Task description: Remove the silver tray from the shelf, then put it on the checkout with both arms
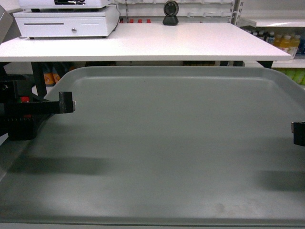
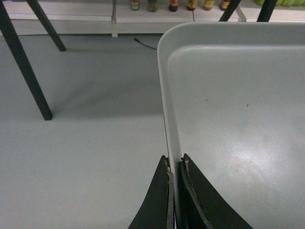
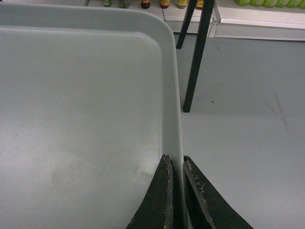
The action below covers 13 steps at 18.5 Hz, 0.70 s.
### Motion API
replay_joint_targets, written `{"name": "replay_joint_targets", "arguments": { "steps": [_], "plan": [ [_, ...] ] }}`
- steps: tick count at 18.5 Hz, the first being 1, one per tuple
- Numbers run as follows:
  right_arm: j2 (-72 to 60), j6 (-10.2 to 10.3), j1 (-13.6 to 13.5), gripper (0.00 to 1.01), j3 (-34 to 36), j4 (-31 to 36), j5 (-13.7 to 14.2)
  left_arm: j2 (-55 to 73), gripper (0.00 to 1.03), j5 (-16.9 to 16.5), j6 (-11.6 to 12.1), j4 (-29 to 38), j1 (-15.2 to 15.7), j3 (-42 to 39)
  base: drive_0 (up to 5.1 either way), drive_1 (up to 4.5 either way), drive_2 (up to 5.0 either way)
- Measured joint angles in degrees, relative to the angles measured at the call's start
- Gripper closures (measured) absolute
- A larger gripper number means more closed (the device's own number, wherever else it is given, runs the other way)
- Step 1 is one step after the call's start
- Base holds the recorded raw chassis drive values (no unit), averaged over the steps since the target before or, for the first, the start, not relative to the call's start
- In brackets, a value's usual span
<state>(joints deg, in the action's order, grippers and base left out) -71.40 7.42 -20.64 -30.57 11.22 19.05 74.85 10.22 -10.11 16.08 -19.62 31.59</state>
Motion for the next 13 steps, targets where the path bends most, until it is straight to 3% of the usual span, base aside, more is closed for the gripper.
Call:
{"name": "replay_joint_targets", "arguments": {
  "steps": [13],
  "plan": [
    [0.0,0.0,-0.3,0.98,0.0,-0.2,0.1,0.0,0.99,-0.1,0.0,-0.3,0.3,0.0,0.0,0.00,0.0]
  ]
}}
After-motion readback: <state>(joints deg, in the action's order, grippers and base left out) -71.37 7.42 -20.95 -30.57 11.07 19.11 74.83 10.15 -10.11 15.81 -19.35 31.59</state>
